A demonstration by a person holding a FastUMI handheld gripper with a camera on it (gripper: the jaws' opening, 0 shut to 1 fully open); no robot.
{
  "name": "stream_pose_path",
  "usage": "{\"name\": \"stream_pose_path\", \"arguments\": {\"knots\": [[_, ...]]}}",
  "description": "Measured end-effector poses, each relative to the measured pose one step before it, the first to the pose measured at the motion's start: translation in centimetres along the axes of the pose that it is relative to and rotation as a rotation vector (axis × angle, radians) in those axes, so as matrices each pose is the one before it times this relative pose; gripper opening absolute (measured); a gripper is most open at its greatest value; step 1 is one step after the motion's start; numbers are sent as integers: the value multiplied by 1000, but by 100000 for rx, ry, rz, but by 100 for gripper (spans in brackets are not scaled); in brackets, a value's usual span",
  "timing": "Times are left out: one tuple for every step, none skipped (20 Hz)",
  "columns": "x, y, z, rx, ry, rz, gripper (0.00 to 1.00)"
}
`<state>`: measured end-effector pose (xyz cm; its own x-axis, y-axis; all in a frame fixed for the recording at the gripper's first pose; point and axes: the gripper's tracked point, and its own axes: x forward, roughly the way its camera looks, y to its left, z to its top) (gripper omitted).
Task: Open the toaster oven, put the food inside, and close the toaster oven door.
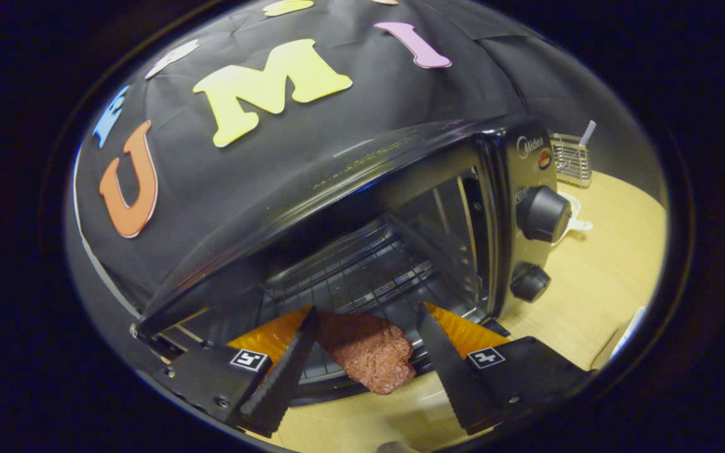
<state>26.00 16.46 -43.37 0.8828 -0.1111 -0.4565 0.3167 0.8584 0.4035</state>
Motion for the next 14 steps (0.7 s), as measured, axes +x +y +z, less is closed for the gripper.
{"name": "stream_pose_path", "arguments": {"knots": [[-411,-75,-65,-910,533,252,100],[-653,-182,-41,-1427,639,-139,100],[-644,-27,-252,-1649,959,104,100],[-651,-3,93,-2575,452,699,100],[-812,125,40,-2750,388,740,100],[-832,45,3,-2879,745,803,100],[-972,-9,40,-2932,547,490,100],[-1079,-119,44,-2837,417,295,100],[-1064,-148,-44,-2728,626,-183,100],[-1214,-302,90,-2975,70,-372,100],[-1168,-142,-40,-3693,-180,210,100],[-1141,-271,-212,-3877,848,120,100],[-1309,-327,-264,-3344,628,-26,100],[-1133,-347,-479,-1944,653,518,100]]}}
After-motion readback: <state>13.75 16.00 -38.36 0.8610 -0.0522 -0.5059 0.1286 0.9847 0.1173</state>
